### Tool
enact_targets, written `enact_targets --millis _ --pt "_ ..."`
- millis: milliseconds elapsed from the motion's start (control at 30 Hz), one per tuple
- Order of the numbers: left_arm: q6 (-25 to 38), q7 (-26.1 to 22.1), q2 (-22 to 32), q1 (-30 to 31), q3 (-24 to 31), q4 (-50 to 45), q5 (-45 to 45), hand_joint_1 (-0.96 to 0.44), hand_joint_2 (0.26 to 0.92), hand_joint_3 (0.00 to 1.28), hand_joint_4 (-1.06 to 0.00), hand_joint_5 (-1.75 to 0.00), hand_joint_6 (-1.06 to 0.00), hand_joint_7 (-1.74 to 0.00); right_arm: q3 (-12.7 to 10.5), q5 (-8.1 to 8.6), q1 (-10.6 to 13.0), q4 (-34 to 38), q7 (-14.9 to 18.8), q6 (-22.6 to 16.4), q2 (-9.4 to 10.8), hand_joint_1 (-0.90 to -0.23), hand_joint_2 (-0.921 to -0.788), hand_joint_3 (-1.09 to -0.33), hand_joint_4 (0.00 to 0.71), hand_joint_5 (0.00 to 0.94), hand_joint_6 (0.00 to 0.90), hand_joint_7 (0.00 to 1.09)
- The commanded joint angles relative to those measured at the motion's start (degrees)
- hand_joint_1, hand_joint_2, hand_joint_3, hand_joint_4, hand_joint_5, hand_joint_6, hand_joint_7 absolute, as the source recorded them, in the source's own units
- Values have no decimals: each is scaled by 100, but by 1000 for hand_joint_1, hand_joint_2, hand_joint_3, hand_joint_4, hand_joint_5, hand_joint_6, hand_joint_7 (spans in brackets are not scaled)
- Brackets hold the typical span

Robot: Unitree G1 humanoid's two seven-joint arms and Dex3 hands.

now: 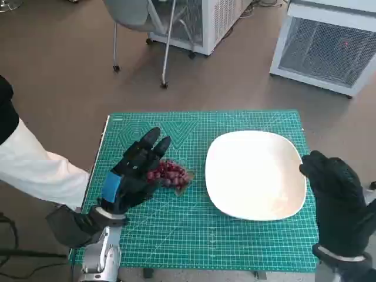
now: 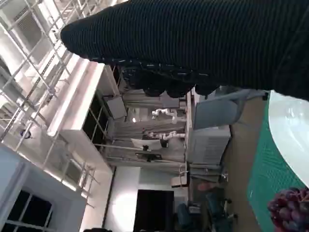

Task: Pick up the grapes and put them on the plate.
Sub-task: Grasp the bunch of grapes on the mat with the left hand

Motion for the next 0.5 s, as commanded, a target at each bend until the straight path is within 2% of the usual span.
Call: enact_targets --millis 33,500 --pt "6 -27 7 -62 12 33 -69 -501 921 224 -291 0 -335 -57 18 -54 31 19 -16 90 -4 -318 -921 -573 462 544 214 923" --pt "6 -6 -6 -61 -4 -30 -39 -502 921 224 -291 0 -333 -63 78 -151 -62 -13 -46 150 -57 -318 -921 -570 469 540 218 921"
